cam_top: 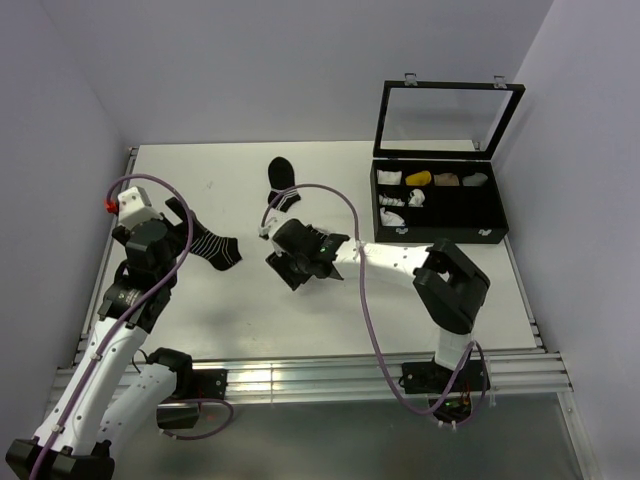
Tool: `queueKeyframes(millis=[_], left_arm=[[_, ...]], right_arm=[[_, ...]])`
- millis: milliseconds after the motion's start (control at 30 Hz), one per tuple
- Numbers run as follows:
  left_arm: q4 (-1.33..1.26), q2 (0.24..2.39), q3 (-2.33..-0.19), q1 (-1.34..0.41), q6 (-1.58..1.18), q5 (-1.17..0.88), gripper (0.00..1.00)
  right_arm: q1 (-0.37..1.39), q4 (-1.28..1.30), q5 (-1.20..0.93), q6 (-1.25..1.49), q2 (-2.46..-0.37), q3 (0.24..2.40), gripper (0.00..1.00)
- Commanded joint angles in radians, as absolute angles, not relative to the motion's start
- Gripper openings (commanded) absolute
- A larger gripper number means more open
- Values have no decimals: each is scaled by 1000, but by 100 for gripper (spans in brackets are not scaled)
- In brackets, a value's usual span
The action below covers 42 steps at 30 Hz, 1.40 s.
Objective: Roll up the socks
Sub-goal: Roll the sock at the center of the board.
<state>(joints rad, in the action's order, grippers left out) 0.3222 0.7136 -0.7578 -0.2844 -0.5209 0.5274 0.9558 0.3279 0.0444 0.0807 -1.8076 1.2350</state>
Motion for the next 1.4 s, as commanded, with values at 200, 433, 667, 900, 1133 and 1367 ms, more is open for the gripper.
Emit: queueKeyframes(millis=[200, 433, 667, 900, 1133, 1367], left_arm=[[318, 716, -805, -279, -531, 517, 99], [318, 718, -805, -278, -531, 517, 99], [318, 715, -807, -278, -531, 518, 100], [318, 715, -807, -278, -531, 517, 99], [316, 713, -807, -278, -532, 517, 99], [318, 713, -805, -278, -531, 517, 99]], right_arm=[[966, 268, 71, -204, -1775, 1193, 56], [971, 316, 54, -276, -1824, 1233, 56], [973, 316, 83, -298, -1876, 1250, 56], [976, 318, 118, -318, -1911, 1267, 56], [986, 318, 133, -314, -1947, 1269, 54], [999, 318, 176, -304, -1959, 1261, 45]])
